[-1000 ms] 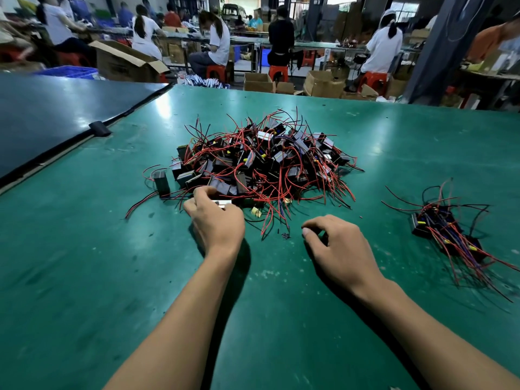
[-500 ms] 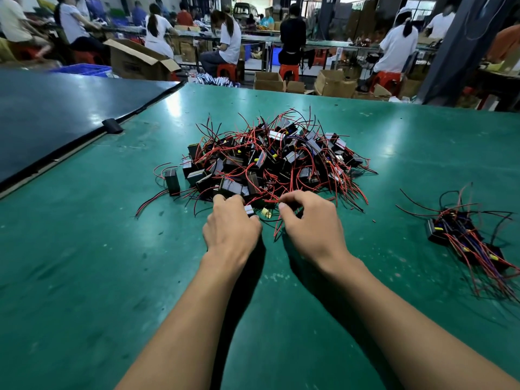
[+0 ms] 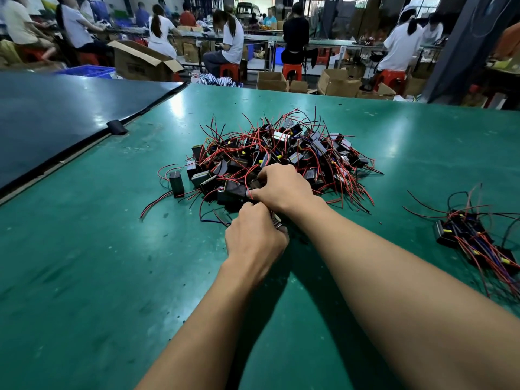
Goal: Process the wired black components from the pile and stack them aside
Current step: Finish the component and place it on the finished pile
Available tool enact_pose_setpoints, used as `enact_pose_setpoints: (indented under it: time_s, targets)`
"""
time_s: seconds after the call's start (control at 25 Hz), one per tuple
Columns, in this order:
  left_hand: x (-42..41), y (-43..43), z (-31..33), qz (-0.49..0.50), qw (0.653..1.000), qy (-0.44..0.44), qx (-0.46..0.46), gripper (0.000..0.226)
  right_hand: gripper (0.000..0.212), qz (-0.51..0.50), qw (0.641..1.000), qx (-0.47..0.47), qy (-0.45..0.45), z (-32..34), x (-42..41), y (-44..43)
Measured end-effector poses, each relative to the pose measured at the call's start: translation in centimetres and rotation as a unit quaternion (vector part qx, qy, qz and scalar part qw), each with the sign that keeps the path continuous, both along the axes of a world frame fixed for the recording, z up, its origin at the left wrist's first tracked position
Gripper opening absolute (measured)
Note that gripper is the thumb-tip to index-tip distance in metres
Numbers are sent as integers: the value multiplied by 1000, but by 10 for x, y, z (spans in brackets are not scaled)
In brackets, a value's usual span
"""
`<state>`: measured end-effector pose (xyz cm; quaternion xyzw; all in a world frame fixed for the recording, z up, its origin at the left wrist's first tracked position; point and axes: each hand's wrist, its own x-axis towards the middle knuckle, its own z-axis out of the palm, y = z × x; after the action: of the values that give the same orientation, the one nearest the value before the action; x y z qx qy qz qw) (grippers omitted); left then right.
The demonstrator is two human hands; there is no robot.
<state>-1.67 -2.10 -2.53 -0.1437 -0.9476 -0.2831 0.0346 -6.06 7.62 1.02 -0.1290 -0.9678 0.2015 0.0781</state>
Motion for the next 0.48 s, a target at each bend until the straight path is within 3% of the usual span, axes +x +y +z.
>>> enact_pose_setpoints:
  time_s: [0.16, 0.28, 0.48]
  targets:
    - [1, 2, 0, 2, 1000, 9, 6, 41, 22, -22, 998, -21, 51, -1, 1, 2]
    - [0, 0, 2, 7, 999, 41, 14, 36, 16, -22, 984, -132, 114, 0, 10, 6]
    - [-1, -1, 4, 6, 998, 64, 12, 29, 13, -11, 888, -386, 249, 21, 34, 25]
